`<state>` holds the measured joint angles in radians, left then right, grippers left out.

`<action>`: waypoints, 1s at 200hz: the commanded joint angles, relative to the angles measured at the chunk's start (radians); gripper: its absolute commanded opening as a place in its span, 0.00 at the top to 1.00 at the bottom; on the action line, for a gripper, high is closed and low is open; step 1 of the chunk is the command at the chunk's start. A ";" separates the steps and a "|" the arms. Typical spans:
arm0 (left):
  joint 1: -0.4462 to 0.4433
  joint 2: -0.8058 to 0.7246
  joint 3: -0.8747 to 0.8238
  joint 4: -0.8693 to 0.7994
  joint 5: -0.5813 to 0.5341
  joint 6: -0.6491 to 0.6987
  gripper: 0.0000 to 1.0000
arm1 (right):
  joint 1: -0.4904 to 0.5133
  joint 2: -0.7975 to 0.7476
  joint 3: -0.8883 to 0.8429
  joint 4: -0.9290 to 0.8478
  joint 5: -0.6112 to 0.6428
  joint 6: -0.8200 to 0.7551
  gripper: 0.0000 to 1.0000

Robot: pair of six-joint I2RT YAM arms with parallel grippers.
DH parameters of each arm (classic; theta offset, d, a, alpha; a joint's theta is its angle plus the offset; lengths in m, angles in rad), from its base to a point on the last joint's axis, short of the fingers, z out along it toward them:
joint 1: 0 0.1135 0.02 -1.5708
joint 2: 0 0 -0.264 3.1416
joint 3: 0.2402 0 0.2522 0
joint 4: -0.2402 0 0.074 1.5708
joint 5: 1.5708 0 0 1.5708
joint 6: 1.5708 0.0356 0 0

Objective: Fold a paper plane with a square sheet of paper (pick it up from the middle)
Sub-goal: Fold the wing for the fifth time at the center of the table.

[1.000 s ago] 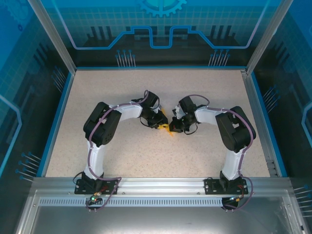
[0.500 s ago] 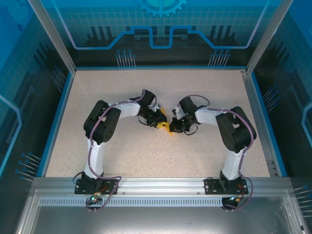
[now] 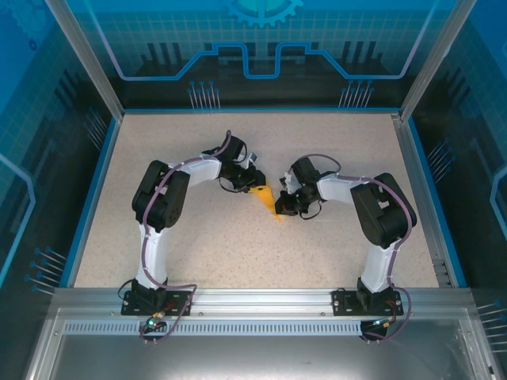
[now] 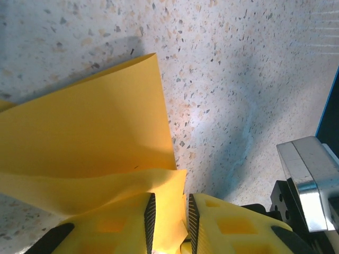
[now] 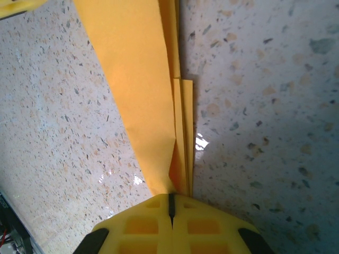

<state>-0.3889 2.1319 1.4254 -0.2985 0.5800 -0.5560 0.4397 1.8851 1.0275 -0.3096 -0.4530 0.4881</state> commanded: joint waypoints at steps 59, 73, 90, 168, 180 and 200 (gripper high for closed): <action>0.012 0.053 0.035 -0.023 -0.046 0.107 0.73 | 0.010 0.065 -0.047 -0.139 0.076 -0.016 0.98; 0.015 0.062 0.043 -0.031 -0.056 0.115 0.73 | 0.010 0.065 -0.049 -0.138 0.076 -0.017 0.98; 0.018 0.073 0.054 -0.043 -0.072 0.122 0.73 | 0.010 0.068 -0.046 -0.141 0.076 -0.018 0.98; 0.025 0.103 0.099 -0.055 -0.141 0.078 0.74 | 0.010 0.068 -0.048 -0.167 0.106 -0.031 0.98; 0.025 0.110 0.114 -0.065 -0.147 0.070 0.74 | 0.011 0.061 -0.045 -0.169 0.116 -0.030 0.98; 0.024 0.123 0.121 -0.082 -0.156 0.053 0.76 | 0.011 0.031 -0.027 -0.151 0.112 -0.023 0.98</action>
<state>-0.3851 2.2097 1.5185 -0.3607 0.5167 -0.4789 0.4397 1.8862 1.0294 -0.3134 -0.4496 0.4770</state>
